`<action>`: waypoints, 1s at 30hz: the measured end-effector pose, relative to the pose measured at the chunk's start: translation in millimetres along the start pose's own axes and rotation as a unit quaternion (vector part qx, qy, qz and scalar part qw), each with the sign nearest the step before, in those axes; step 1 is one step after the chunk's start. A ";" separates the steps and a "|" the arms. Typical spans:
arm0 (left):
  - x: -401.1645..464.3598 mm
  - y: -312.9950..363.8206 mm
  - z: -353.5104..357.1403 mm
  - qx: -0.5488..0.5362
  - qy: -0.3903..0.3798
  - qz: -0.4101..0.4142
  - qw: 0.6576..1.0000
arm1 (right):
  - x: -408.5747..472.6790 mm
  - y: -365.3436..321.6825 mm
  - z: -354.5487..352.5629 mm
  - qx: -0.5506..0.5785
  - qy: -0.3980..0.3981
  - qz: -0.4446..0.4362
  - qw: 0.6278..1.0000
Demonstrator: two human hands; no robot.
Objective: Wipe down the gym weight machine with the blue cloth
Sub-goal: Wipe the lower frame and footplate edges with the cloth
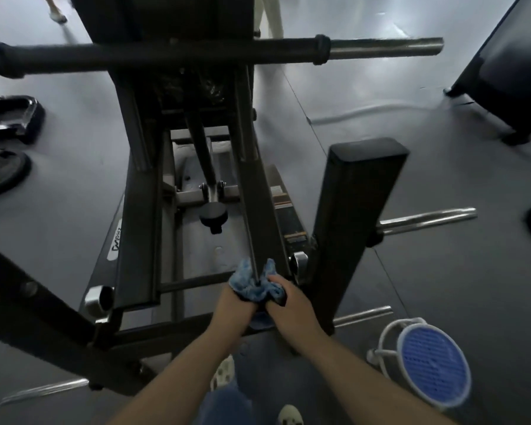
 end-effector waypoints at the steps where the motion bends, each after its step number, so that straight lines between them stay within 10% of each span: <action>1: -9.1 2.4 9.9 -0.004 -0.009 0.003 1.000 | -9.1 3.9 -10.1 0.000 0.009 -0.002 1.000; 9: -64.3 44.4 59.5 -0.076 -0.030 0.096 0.992 | -59.5 9.7 -81.0 0.023 0.132 -0.013 0.991; 22: -49.6 70.0 175.9 -0.386 -0.100 -0.091 0.913 | -57.5 -11.4 -204.0 -0.116 0.256 -0.148 0.948; 30: -8.8 102.2 266.8 -0.611 0.001 -0.098 0.786 | 43.4 -6.0 -262.9 -0.404 -0.046 -0.208 0.890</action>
Point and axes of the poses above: each hand's wrist, its own x-axis towards the middle knuckle, its own z-axis out of the palm, y = z × x, the point moved 8 cm from there along x, towards the middle knuckle, and after that the axes turned 1 degree about -z, right-handed, at the moved point
